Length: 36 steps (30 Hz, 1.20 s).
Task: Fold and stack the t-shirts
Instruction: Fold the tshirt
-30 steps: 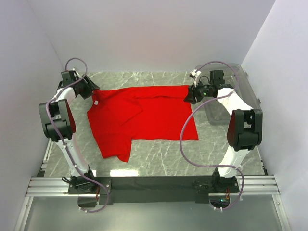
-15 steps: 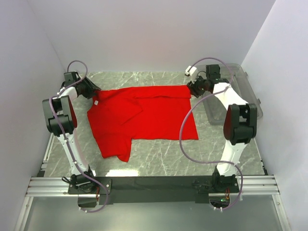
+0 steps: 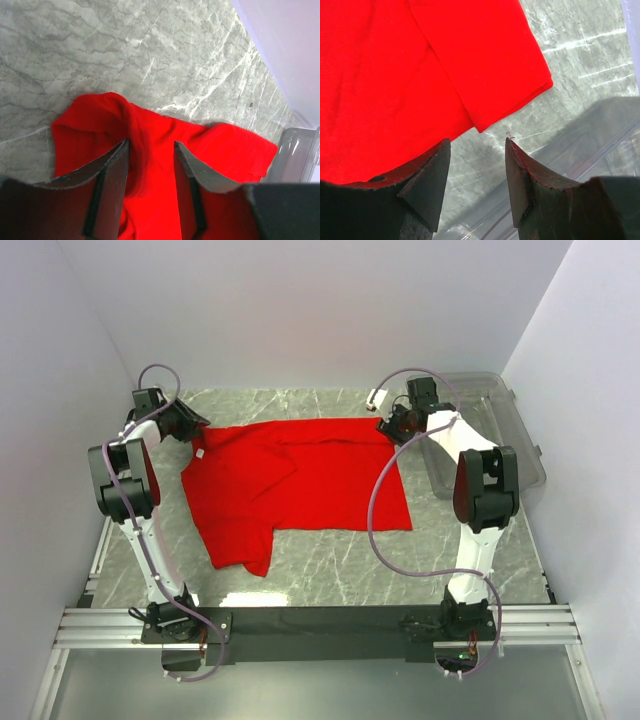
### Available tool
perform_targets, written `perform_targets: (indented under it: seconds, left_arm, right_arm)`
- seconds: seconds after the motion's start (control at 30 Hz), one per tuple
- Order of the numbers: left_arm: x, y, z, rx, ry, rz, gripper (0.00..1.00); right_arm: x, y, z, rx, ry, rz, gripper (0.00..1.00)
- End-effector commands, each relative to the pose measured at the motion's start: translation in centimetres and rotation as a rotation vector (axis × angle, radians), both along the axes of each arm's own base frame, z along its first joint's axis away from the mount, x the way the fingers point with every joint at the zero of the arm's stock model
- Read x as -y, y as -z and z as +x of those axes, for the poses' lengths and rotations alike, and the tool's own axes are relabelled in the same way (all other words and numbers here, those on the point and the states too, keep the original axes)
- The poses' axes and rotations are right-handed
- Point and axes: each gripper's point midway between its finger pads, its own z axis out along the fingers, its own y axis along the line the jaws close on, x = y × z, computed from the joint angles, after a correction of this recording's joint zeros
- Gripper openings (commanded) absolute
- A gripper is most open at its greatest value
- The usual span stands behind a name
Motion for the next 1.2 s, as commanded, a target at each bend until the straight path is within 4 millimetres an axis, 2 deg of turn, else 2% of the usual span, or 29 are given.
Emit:
perform_targets:
  seconds: [0.0, 0.07, 0.27, 0.4, 0.6, 0.8, 0.93, 1.17]
  left_arm:
    - [-0.3, -1.9, 1.6, 0.062, -0.012, -0.005, 0.45]
    - [-0.2, -1.8, 1.7, 0.062, -0.011, -0.010, 0.43]
    - [0.4, -1.8, 2.1, 0.065, 0.017, -0.042, 0.28]
    - [0.4, -1.4, 2.1, 0.055, 0.024, -0.040, 0.13]
    - [-1.4, -2.2, 2.6, 0.080, -0.047, 0.015, 0.01]
    - [-3.0, -3.6, 3.5, 0.120, -0.118, 0.052, 0.01]
    - [-3.8, -3.8, 4.1, 0.132, -0.162, 0.062, 0.00]
    - [-4.0, -3.5, 5.4, 0.160, -0.195, 0.013, 0.01]
  right_arm:
    - [0.0, -1.2, 1.0, 0.025, 0.016, 0.016, 0.55]
    - [0.0, -1.5, 0.8, 0.033, 0.017, 0.018, 0.55]
    - [0.0, -1.9, 0.5, 0.042, 0.020, 0.023, 0.55]
    - [-0.2, -2.4, 0.6, 0.047, 0.026, 0.041, 0.55]
    - [-0.4, -3.0, 0.5, 0.047, 0.031, 0.062, 0.55]
    - [-0.2, -2.8, -0.1, 0.044, 0.041, 0.066, 0.55]
    - [-0.2, -2.7, -0.4, 0.038, 0.046, 0.071, 0.55]
    - [0.1, -2.4, -0.7, 0.029, 0.055, 0.072, 0.55]
